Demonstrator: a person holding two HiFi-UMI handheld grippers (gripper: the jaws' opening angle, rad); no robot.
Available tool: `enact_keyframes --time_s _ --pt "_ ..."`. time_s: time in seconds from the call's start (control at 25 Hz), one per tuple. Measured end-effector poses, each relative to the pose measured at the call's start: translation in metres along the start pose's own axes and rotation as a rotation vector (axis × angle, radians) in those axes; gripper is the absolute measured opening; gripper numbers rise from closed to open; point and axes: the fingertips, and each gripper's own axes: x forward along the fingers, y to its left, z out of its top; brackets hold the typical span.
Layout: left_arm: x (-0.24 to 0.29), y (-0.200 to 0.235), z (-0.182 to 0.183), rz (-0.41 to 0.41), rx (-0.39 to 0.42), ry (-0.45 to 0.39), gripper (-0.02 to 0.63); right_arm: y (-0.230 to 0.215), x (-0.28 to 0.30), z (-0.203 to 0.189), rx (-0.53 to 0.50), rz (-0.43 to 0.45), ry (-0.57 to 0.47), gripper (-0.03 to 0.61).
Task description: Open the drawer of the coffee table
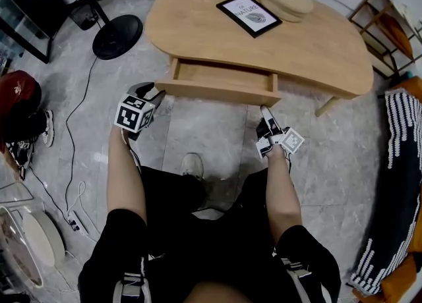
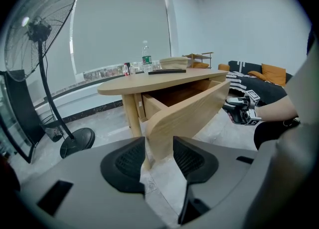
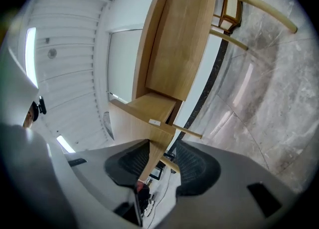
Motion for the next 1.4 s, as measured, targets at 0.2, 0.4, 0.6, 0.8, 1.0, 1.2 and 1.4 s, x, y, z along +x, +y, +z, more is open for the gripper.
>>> enact_keyframes --time_s 0.2,0.4,0.6,0.8,1.0,1.2,1.4 --pt "-0.015 0.002 0.006 0.008 -0.015 -0.040 0.189 -0.012 -0.016 0.014 -0.178 -0.234 0.024 0.161" --pt "-0.044 0.020 0.025 0.048 -0.138 -0.195 0.164 0.001 -0.041 0.051 -0.473 -0.468 -0.015 0.130" --pt "-0.064 0.021 0.063 0.107 -0.182 -0.349 0.113 0.065 -0.034 0.096 -0.750 -0.547 -0.123 0.114" --pt "-0.076 -0.005 0.118 0.121 -0.163 -0.471 0.096 0.158 -0.003 0.130 -0.958 -0.508 -0.242 0.103" --pt "-0.081 -0.038 0.158 0.143 -0.187 -0.527 0.031 0.232 0.038 0.098 -1.117 -0.409 -0.241 0.044" --pt "-0.080 -0.060 0.181 0.135 -0.231 -0.563 0.023 0.240 0.069 0.056 -1.140 -0.393 -0.157 0.012" --pt "-0.068 -0.064 0.186 0.100 -0.220 -0.544 0.021 0.236 0.088 0.049 -1.148 -0.399 -0.136 0.012"
